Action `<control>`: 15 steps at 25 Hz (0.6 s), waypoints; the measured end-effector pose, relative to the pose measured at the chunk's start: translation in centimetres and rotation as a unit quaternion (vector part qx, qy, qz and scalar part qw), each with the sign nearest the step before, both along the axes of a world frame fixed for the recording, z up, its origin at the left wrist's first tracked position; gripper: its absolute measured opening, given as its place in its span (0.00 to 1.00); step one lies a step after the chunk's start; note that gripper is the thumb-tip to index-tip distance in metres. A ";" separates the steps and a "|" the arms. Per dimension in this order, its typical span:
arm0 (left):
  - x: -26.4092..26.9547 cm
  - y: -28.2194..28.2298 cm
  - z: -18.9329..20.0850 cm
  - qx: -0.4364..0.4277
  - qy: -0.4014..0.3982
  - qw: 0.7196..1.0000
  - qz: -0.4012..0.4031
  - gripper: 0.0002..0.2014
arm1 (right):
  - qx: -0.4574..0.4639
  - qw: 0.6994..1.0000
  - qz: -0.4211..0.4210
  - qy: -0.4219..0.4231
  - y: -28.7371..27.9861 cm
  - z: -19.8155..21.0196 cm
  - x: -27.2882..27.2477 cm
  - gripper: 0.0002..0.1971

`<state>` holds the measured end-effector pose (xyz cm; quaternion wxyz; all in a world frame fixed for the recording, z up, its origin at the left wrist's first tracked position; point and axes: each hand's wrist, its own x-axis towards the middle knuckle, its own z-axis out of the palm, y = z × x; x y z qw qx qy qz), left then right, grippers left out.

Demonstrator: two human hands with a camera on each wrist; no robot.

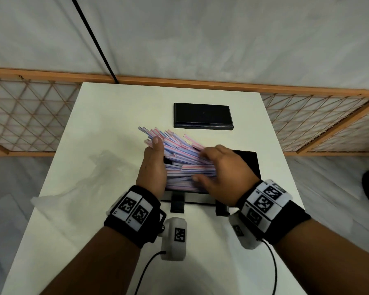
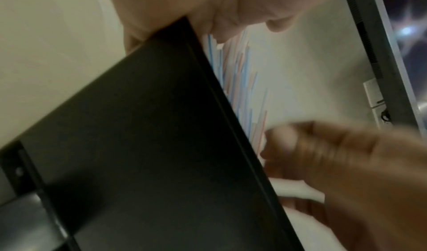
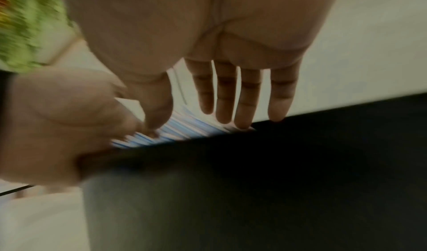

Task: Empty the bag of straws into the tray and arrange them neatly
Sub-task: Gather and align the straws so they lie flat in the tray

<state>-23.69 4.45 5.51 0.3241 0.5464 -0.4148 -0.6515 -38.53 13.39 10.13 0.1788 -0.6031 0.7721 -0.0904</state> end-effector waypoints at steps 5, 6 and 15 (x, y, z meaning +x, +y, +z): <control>0.0 0.5 -0.4 -0.016 -0.043 0.998 -0.049 0.66 | 0.095 0.994 -0.035 0.049 0.5 -2.3 -1.0 0.33; -0.1 0.5 -0.2 -0.016 -0.051 0.997 -0.052 0.67 | 0.094 0.994 -0.037 0.052 0.3 -2.5 -0.8 0.31; 0.6 -0.1 0.1 -0.126 -0.138 0.980 0.070 0.23 | 0.107 0.991 -0.019 0.075 0.3 -2.8 -1.0 0.40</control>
